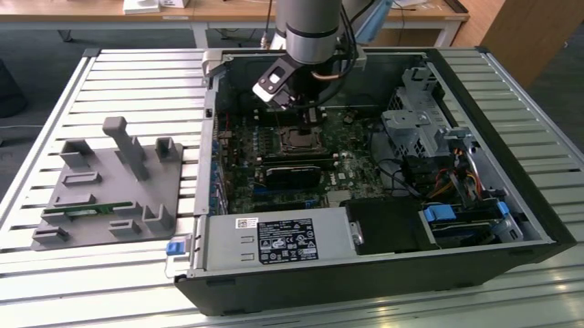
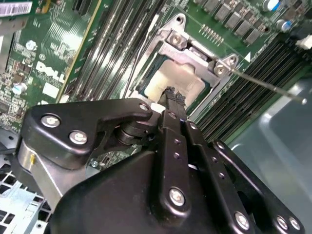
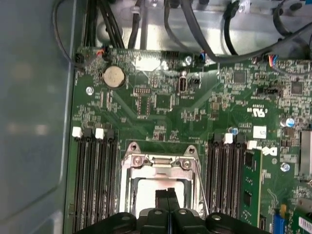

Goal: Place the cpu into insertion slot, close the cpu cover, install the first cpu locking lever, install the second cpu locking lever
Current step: 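Close the cpu cover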

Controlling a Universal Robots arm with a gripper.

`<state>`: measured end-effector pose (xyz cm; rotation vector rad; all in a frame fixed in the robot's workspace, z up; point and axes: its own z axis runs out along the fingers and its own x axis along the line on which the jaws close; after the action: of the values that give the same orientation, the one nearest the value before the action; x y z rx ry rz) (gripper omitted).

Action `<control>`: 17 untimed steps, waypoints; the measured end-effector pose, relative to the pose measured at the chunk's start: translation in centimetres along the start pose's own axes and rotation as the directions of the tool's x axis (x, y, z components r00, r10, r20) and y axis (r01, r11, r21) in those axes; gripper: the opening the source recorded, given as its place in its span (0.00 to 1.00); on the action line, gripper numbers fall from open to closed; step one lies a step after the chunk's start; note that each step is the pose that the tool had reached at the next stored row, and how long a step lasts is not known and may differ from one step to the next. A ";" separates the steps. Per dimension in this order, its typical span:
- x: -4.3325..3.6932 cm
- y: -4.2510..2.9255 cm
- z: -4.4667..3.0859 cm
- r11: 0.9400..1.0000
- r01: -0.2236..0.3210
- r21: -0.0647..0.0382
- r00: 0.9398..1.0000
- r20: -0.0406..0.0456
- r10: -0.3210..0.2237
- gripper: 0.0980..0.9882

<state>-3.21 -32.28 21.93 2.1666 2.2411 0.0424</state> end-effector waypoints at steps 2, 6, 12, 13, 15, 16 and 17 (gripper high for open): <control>0.01 -0.21 0.21 1.000 0.000 0.000 1.000 0.000 0.000 0.01; -0.04 -0.72 0.64 1.000 0.000 0.000 1.000 0.000 0.000 0.01; -0.02 -1.66 0.97 1.000 0.000 0.000 1.000 0.000 0.000 0.01; -0.02 -1.80 0.99 1.000 0.000 0.000 1.000 0.000 0.000 0.01; -0.01 -2.00 1.08 1.000 0.000 0.000 1.000 0.000 0.000 0.01; 0.00 -2.07 1.15 1.000 0.000 0.000 1.000 0.000 0.000 0.01; 0.00 -2.14 1.21 1.000 0.000 0.000 1.000 0.000 0.000 0.01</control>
<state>-5.30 -32.35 20.65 2.1665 2.2412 0.0426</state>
